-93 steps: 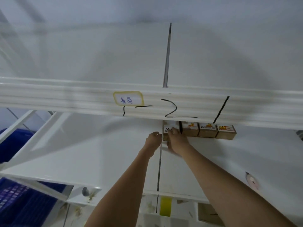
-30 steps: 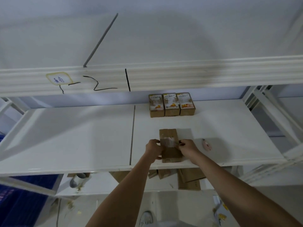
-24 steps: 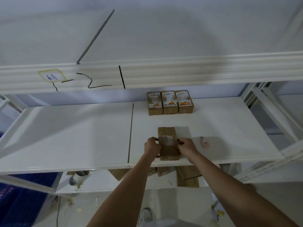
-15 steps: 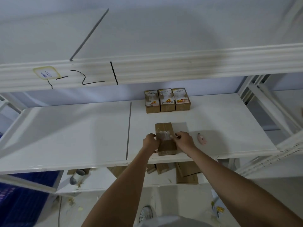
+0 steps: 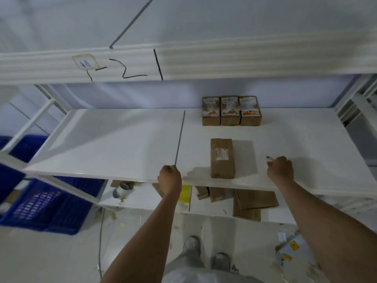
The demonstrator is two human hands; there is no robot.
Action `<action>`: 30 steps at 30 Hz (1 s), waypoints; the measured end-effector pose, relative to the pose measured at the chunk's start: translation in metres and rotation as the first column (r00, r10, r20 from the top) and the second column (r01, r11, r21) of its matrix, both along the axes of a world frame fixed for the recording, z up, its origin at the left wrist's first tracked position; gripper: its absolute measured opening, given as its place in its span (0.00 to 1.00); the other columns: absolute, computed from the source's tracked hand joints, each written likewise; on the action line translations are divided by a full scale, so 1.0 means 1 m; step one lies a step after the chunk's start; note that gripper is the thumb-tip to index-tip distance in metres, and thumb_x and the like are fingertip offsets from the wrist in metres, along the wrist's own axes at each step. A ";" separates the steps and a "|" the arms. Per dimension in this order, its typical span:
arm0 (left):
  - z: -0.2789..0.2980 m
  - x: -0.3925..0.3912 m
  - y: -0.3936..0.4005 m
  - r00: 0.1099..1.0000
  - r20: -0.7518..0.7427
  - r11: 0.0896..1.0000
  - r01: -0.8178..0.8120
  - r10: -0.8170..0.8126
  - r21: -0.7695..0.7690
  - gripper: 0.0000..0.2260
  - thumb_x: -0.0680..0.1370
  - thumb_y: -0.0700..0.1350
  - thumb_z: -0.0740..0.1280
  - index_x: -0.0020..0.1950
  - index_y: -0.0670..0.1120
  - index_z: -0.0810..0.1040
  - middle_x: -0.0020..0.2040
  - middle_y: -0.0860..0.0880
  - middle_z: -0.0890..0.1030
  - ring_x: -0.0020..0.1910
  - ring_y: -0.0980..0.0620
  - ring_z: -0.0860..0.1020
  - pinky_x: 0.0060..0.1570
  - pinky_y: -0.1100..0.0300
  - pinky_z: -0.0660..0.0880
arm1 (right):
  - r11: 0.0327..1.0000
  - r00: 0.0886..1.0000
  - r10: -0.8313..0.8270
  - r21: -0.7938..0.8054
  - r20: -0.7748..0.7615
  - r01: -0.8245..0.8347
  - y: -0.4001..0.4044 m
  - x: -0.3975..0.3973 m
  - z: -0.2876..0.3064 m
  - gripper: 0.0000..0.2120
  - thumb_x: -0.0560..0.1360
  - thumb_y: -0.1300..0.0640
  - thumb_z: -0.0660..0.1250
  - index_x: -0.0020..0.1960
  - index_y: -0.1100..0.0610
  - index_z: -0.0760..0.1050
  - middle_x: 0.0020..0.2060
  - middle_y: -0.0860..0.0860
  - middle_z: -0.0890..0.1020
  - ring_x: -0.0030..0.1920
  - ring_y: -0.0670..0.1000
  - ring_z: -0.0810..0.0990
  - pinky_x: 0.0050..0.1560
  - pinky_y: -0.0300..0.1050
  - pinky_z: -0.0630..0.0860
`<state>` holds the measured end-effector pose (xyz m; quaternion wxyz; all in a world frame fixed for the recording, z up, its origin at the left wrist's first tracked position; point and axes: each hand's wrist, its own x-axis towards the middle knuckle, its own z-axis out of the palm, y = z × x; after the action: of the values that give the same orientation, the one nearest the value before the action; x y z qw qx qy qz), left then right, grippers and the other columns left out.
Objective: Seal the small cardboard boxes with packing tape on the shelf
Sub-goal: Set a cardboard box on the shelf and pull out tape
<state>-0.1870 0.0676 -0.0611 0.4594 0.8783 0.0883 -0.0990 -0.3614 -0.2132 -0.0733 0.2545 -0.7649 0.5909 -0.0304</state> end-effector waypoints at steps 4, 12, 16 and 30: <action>-0.011 -0.002 0.039 0.980 -0.147 0.988 -0.143 0.132 -0.065 0.08 0.80 0.44 0.60 0.51 0.40 0.74 0.45 0.44 0.78 0.43 0.44 0.76 0.43 0.57 0.72 | 0.999 0.997 -0.029 0.038 0.075 0.026 0.002 0.004 -0.002 0.15 0.80 0.57 0.67 0.55 0.70 0.77 0.51 0.67 0.81 0.52 0.65 0.81 0.47 0.50 0.76; -0.052 0.001 0.066 0.821 -0.515 0.963 0.154 -0.248 -0.219 0.16 0.79 0.44 0.66 0.66 0.43 0.76 0.57 0.44 0.77 0.54 0.45 0.76 0.40 0.56 0.73 | 0.989 0.965 -0.137 0.083 0.223 0.122 0.030 0.008 0.011 0.13 0.76 0.59 0.73 0.52 0.69 0.82 0.49 0.65 0.85 0.48 0.62 0.84 0.48 0.47 0.77; -0.065 -0.003 0.068 0.753 -0.545 0.929 0.297 -0.370 -0.221 0.23 0.79 0.43 0.67 0.73 0.47 0.69 0.52 0.46 0.76 0.44 0.51 0.73 0.42 0.58 0.71 | 0.974 0.925 -0.221 0.122 0.309 0.192 0.064 -0.003 0.011 0.10 0.78 0.58 0.69 0.47 0.65 0.83 0.43 0.62 0.84 0.40 0.57 0.81 0.42 0.45 0.74; -0.097 0.014 0.061 0.689 -0.500 0.847 0.487 -0.524 -0.215 0.17 0.77 0.47 0.71 0.62 0.40 0.77 0.58 0.41 0.81 0.55 0.44 0.80 0.53 0.51 0.78 | 0.564 0.540 -0.715 0.822 0.444 0.071 0.176 -0.014 0.023 0.11 0.74 0.77 0.54 0.45 0.65 0.70 0.43 0.59 0.75 0.46 0.58 0.78 0.60 0.57 0.76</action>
<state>-0.1732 0.1288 -0.1584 0.3986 0.7880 -0.0342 -0.4680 -0.3751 -0.0371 -0.0502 0.7348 -0.3393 0.5629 -0.1676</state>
